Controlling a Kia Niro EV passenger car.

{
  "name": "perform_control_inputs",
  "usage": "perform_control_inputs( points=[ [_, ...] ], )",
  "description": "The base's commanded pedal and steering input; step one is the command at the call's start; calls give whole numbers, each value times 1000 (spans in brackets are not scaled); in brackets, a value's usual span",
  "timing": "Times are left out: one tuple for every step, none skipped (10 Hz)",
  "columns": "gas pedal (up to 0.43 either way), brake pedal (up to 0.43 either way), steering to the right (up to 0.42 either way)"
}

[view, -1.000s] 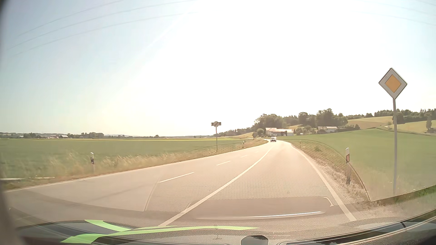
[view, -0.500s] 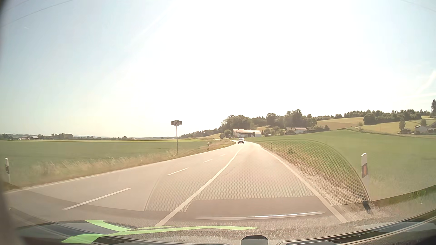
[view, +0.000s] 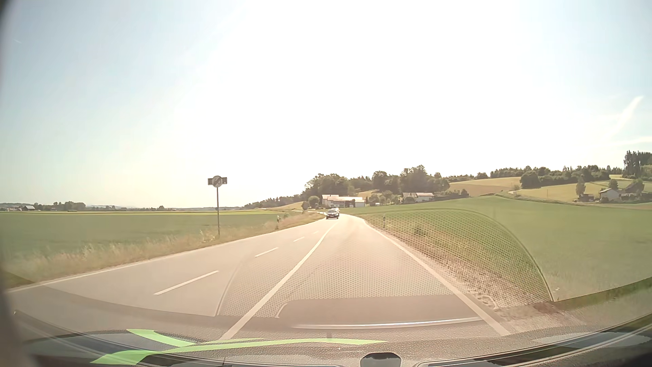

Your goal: Follow the waypoints while adhering to traffic rules and regulations

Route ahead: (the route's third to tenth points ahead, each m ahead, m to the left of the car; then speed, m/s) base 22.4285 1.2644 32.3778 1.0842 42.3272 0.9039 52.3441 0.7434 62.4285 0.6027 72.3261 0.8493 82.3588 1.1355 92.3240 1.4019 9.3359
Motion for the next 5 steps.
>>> perform_control_inputs(
  points=[
    [488, 0, 19],
    [488, 0, 11],
    [488, 0, 8],
    [488, 0, 8],
    [488, 0, 8]
  ],
)
